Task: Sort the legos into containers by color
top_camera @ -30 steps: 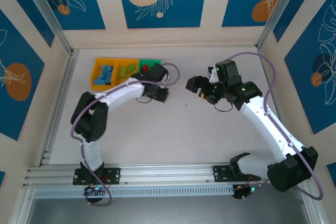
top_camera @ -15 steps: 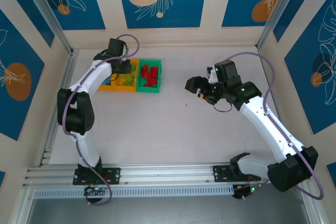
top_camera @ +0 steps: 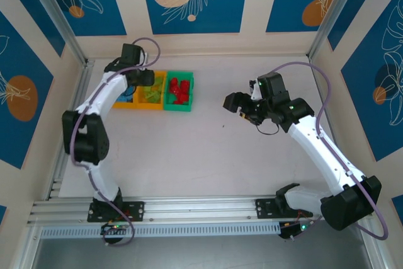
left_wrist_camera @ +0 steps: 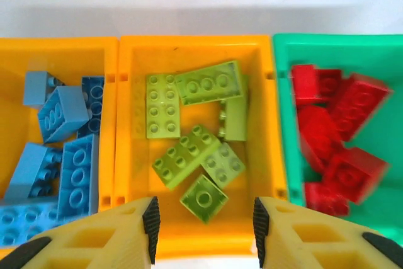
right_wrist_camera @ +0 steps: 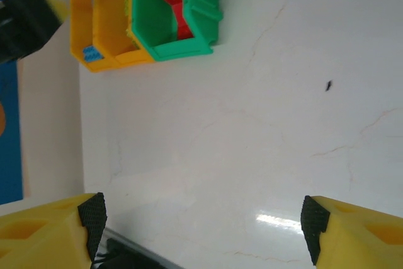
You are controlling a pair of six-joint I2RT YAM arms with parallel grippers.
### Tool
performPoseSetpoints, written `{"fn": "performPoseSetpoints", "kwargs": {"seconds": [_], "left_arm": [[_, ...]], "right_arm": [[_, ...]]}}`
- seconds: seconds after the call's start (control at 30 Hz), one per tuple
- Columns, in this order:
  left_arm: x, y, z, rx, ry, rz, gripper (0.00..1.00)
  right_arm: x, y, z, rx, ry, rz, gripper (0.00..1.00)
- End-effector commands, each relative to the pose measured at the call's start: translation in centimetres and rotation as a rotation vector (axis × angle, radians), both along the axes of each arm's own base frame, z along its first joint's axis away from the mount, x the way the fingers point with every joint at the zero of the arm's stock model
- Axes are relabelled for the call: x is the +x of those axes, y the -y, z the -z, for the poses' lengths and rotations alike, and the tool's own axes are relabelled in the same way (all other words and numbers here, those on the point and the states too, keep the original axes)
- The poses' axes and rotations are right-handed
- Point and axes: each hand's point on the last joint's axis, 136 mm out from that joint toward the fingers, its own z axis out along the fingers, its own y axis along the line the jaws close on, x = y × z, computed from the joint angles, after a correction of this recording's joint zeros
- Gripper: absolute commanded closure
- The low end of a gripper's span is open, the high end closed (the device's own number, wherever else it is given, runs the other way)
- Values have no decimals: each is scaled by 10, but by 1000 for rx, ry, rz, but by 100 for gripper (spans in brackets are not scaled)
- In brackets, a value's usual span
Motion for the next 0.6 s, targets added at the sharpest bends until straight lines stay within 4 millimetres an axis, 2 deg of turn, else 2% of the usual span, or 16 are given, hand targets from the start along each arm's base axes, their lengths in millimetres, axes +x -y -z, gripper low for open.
{"fn": "performPoseSetpoints", "kwargs": {"seconds": [0.0, 0.1, 0.17, 0.3, 0.33, 0.43, 0.53, 0.57], "left_arm": [[-36, 19, -59, -117, 164, 50, 55], [-75, 21, -74, -141, 257, 78, 56], [-97, 16, -76, -129, 320, 79, 55], [-134, -10, -61, -57, 410, 35, 52], [-141, -18, -52, -23, 425, 17, 40], [-155, -44, -20, 92, 434, -54, 16], [-161, -66, 10, 158, 445, -149, 0], [-161, -70, 18, 170, 450, -167, 0]], "right_arm": [[11, 36, 12, -186, 87, 71, 16], [27, 77, 26, -384, 213, 178, 16], [39, 102, 35, -504, 307, 242, 16], [57, 136, 59, -743, 503, 282, 12], [60, 141, 69, -779, 517, 272, 11], [68, 155, 108, -774, 467, 251, 10], [83, 159, 135, -708, 487, 248, 10], [89, 158, 139, -676, 515, 249, 10]]}}
